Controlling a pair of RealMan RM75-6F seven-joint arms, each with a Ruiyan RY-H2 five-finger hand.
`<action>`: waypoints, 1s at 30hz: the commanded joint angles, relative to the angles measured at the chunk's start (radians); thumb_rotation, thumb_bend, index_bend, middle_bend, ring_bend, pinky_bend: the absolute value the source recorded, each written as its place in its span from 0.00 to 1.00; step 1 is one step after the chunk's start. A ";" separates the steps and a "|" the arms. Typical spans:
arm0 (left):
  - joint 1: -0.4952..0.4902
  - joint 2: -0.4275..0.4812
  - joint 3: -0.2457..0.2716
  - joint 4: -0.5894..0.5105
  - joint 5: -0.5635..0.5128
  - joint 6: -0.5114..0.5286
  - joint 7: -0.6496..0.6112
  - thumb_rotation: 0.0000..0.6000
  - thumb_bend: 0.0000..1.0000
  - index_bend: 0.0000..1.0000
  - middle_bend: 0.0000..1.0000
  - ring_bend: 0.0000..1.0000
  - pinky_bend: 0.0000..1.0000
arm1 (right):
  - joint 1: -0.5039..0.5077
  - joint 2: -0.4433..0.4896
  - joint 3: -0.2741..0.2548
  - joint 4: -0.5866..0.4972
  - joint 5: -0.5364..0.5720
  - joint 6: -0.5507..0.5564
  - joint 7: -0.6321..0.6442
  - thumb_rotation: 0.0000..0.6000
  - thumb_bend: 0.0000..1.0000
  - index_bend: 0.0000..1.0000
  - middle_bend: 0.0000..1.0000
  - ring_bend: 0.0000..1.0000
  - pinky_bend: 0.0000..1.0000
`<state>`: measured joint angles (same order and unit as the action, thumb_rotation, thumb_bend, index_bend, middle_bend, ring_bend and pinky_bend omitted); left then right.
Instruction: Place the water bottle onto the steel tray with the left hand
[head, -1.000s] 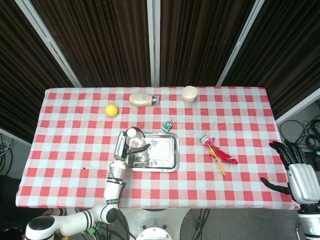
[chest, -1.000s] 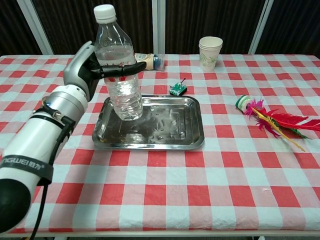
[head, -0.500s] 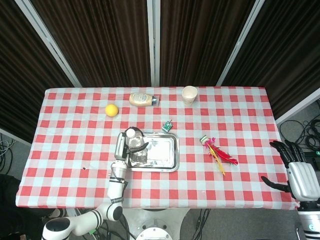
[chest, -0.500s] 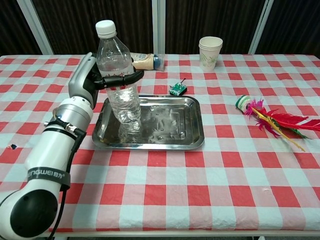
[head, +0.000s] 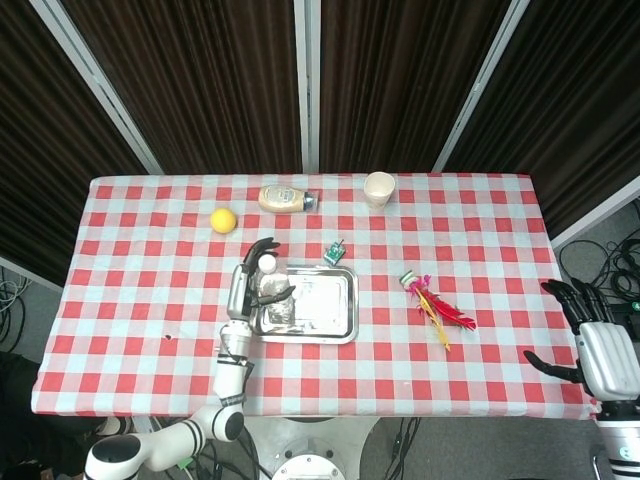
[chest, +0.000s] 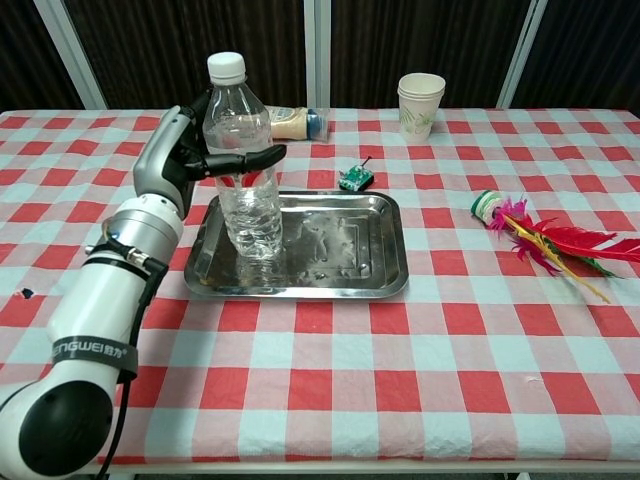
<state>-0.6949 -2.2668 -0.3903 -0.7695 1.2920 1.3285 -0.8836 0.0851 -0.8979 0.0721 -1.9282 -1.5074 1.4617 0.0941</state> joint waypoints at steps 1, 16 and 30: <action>0.001 0.022 -0.014 -0.037 0.020 0.042 0.025 1.00 0.05 0.25 0.34 0.31 0.39 | 0.000 0.001 0.001 0.000 0.000 0.000 0.003 1.00 0.06 0.13 0.13 0.00 0.01; 0.049 0.428 -0.210 -0.775 0.018 0.153 0.476 1.00 0.00 0.25 0.35 0.29 0.34 | 0.002 -0.008 -0.002 0.005 0.005 -0.008 -0.008 1.00 0.06 0.13 0.13 0.00 0.01; 0.262 0.875 0.010 -0.768 -0.020 -0.029 0.782 1.00 0.21 0.35 0.36 0.26 0.34 | -0.001 -0.023 -0.024 -0.006 -0.044 -0.004 -0.045 1.00 0.06 0.13 0.13 0.00 0.01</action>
<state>-0.4894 -1.4848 -0.4631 -1.5781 1.2479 1.3642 -0.1279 0.0853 -0.9183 0.0509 -1.9336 -1.5484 1.4565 0.0528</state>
